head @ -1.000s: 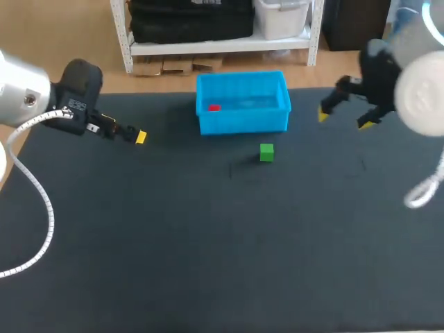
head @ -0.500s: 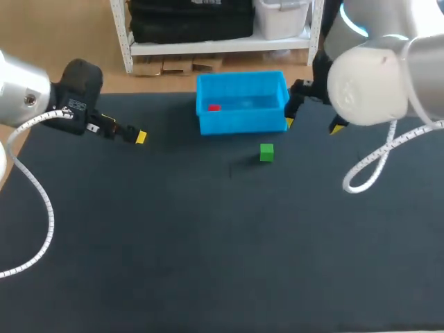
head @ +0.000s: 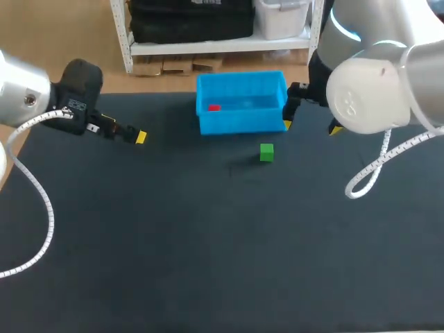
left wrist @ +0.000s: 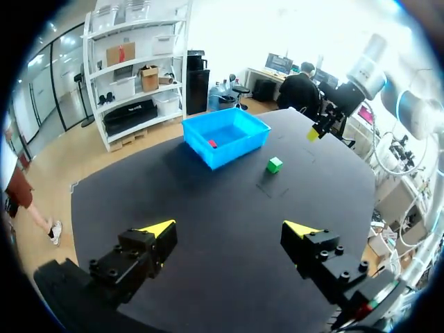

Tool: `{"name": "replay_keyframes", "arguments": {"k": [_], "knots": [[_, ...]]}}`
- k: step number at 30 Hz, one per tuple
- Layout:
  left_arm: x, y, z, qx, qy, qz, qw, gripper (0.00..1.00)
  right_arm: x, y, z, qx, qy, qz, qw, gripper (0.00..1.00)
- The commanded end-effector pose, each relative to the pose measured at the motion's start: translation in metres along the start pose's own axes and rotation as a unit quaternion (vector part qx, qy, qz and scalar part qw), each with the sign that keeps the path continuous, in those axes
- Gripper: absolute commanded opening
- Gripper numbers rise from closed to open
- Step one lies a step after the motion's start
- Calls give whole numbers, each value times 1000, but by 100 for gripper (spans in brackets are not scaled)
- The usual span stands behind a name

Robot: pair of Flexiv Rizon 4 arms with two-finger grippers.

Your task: Use the left arm to pick the red cube and place it into the blue plastic box first, then use the right arm to grasp the green cube and put it into the same blue plastic box after the first action is fully finished.

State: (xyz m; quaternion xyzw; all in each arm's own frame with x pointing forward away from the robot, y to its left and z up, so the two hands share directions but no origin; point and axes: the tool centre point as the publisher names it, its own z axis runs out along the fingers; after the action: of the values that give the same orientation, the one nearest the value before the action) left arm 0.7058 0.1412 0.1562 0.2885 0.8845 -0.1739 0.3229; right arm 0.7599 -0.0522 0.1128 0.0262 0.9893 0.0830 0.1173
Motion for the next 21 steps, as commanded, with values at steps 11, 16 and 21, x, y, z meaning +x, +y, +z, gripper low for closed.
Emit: {"name": "replay_keyframes", "arguments": {"k": [11, 16, 21], "knots": [[-1, 0, 1, 0, 1, -1, 1000, 100, -25, 36, 19, 53, 53, -41, 996, 100], [-1, 0, 1, 0, 1, -1, 1000, 100, -29, 46, 35, 56, 65, -56, 995, 100], [-1, 0, 1, 0, 1, -1, 1000, 100, -28, 51, 45, 52, 68, -59, 995, 100]]}}
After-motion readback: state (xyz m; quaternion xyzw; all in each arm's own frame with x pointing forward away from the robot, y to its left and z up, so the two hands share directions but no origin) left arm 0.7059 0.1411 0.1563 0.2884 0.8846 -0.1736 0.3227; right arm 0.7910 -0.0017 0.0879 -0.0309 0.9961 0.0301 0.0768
